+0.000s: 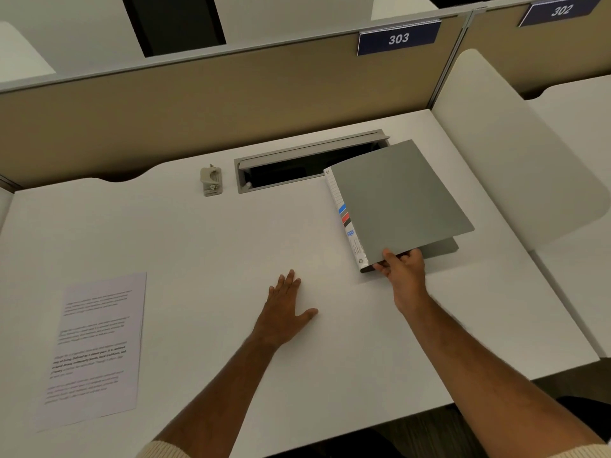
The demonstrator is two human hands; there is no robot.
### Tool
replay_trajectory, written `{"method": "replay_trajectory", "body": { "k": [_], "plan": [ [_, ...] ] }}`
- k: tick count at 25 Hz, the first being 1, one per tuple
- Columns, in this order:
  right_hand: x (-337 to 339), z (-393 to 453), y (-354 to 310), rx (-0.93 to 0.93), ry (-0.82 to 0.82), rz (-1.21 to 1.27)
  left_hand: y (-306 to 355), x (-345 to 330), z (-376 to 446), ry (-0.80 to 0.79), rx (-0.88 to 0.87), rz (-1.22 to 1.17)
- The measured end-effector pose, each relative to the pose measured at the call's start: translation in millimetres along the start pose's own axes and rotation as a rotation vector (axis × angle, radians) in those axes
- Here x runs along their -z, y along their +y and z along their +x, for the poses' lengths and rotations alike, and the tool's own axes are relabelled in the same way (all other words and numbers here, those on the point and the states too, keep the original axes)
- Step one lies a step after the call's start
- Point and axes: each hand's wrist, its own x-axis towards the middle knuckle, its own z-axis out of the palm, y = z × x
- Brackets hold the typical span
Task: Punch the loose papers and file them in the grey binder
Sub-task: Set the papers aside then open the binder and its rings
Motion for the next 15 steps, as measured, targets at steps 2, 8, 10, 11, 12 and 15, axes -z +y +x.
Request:
{"method": "replay_trajectory", "body": {
  "k": [2, 8, 10, 11, 12, 15],
  "plan": [
    [-3, -7, -2, 0.058, -0.009, -0.057, 3, 1, 2, 0.021, 0.034, -0.091],
    [-16, -33, -5, 0.193, -0.081, -0.200, 18, 15, -2, 0.081, 0.130, -0.366],
    [-19, -43, -3, 0.235, -0.106, -0.278, 24, 23, -5, 0.118, 0.151, -0.474],
    [-20, -49, -2, 0.262, -0.113, -0.329, 27, 27, -7, 0.133, 0.158, -0.521],
    [-22, -53, -1, 0.296, -0.124, -0.384, 29, 31, -8, 0.143, 0.164, -0.558],
    [-29, -68, 5, 0.379, -0.188, -0.538, 30, 39, -13, 0.174, 0.161, -0.620]
  ]
}}
